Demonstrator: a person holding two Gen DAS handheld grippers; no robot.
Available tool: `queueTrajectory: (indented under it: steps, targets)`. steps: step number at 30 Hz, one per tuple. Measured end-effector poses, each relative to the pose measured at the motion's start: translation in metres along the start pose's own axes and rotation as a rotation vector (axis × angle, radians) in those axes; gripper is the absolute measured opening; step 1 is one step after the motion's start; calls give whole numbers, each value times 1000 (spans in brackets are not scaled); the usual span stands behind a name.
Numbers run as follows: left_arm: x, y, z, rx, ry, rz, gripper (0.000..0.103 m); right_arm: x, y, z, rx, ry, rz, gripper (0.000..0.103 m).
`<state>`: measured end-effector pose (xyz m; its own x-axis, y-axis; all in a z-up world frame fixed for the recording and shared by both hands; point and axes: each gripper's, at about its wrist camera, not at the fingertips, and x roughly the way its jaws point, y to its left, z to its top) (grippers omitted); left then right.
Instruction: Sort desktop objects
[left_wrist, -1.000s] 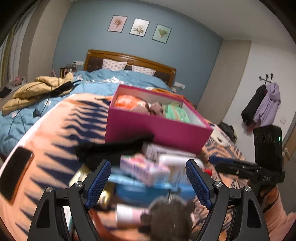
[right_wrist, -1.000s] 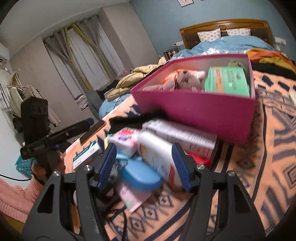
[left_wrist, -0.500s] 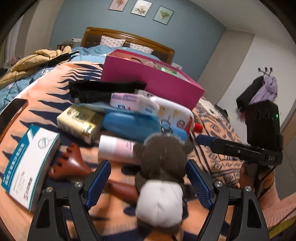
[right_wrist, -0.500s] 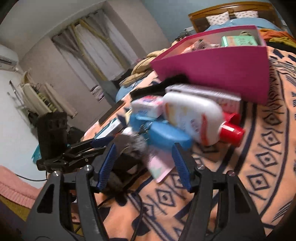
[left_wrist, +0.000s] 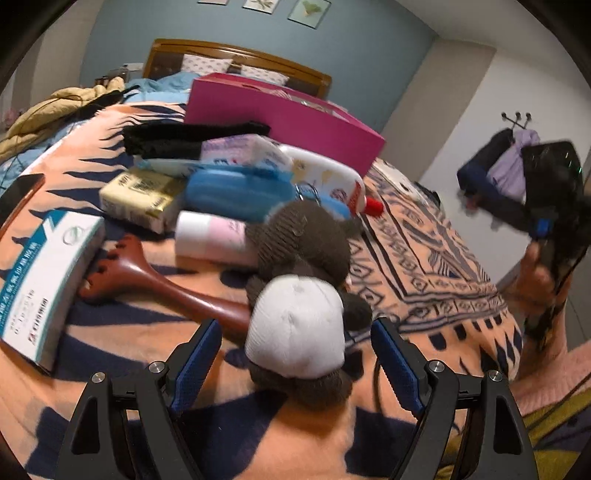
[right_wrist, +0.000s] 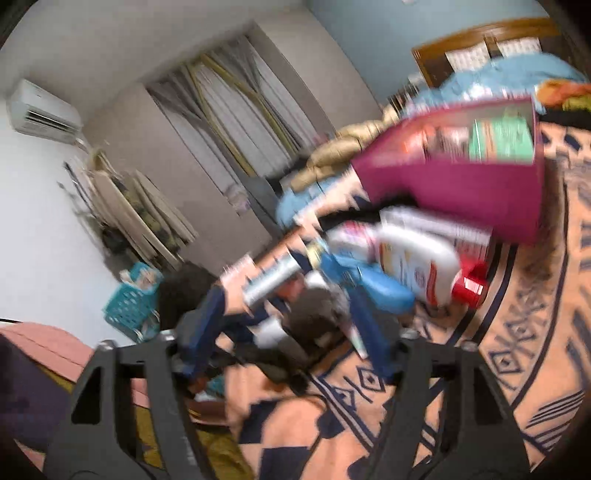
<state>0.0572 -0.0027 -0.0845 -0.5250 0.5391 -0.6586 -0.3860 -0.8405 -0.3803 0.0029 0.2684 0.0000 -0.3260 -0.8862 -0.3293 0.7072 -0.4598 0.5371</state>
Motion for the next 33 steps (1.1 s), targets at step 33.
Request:
queueTrajectory:
  steps: [33]
  targets:
    - [1, 34, 0, -52, -43, 1, 52, 140, -44, -28, 119, 273, -12, 80]
